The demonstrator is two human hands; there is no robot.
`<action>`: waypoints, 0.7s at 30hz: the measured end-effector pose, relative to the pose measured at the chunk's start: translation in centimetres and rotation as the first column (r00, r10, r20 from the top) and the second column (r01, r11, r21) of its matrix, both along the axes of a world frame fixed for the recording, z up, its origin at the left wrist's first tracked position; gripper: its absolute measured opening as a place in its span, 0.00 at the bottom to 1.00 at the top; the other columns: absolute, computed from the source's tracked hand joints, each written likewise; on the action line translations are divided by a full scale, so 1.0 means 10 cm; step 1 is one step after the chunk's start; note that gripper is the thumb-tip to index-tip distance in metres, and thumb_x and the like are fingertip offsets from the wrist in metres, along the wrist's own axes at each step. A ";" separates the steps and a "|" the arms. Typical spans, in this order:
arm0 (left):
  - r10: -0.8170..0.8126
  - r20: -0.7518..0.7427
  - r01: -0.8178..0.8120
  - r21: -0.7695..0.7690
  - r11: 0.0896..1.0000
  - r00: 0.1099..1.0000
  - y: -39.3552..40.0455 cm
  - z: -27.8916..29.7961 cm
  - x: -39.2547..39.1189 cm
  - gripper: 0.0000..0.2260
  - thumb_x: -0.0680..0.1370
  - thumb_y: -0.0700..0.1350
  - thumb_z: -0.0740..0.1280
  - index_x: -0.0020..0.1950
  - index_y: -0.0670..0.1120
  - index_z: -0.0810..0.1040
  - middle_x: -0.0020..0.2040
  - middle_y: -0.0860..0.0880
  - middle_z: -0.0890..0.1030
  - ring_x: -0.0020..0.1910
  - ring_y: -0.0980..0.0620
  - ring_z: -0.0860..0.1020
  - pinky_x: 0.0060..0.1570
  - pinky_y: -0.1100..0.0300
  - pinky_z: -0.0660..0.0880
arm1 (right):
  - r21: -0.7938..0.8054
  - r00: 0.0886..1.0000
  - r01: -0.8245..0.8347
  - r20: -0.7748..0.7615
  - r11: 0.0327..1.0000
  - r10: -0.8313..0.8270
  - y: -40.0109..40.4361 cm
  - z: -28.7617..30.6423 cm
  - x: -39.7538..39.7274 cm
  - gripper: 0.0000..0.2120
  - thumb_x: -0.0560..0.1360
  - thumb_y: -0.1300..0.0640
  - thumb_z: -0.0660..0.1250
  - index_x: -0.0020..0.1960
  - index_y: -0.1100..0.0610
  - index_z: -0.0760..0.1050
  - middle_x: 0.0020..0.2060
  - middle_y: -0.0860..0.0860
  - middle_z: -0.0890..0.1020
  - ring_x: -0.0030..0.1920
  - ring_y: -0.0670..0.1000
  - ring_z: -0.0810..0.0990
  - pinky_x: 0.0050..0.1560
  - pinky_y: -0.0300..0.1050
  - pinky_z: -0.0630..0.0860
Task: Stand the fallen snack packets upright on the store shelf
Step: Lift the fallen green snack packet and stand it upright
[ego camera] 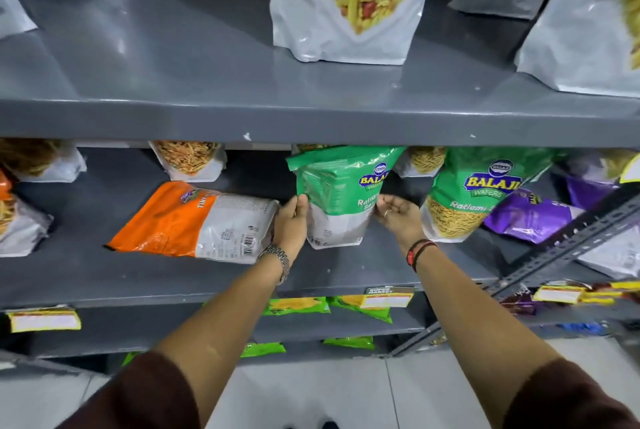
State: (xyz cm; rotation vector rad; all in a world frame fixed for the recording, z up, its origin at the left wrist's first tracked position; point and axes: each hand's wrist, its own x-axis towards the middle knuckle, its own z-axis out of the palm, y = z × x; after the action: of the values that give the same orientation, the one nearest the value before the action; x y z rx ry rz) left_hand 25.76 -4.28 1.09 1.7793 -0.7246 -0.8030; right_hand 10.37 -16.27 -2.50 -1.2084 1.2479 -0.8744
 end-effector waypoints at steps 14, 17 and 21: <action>-0.062 -0.212 0.083 0.093 0.992 0.975 0.19 -0.27 -0.48 0.25 0.79 0.56 0.52 0.73 0.46 0.62 0.74 0.47 0.66 0.72 0.48 0.65 0.72 0.53 0.60 | -0.044 0.958 -0.197 -0.220 0.979 0.183 0.66 -0.05 -0.15 0.15 0.77 0.63 0.56 0.36 0.56 0.77 0.37 0.55 0.83 0.33 0.45 0.80 0.48 0.50 0.79; -0.006 -0.237 0.024 0.075 0.997 0.972 0.06 -0.21 -0.43 0.22 0.80 0.55 0.49 0.67 0.46 0.69 0.68 0.44 0.74 0.66 0.45 0.72 0.67 0.55 0.66 | -0.093 0.939 -0.300 -0.206 0.949 0.276 0.88 -0.05 -0.06 0.16 0.77 0.63 0.56 0.35 0.50 0.76 0.39 0.52 0.82 0.42 0.52 0.80 0.52 0.52 0.77; 0.035 -0.219 0.002 0.166 0.986 0.975 -0.06 -0.13 -0.23 0.26 0.79 0.57 0.49 0.62 0.41 0.74 0.61 0.45 0.77 0.61 0.46 0.74 0.62 0.57 0.66 | -0.159 0.874 -0.462 -0.249 0.873 0.417 1.01 -0.06 0.09 0.12 0.77 0.64 0.57 0.54 0.56 0.78 0.52 0.56 0.82 0.54 0.52 0.79 0.60 0.47 0.75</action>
State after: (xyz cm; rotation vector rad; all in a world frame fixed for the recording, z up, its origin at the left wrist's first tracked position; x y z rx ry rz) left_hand 23.44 -4.88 -0.26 1.8038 -0.5076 -1.0567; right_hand 11.24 -6.15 -3.07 -1.7144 0.9886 -0.5574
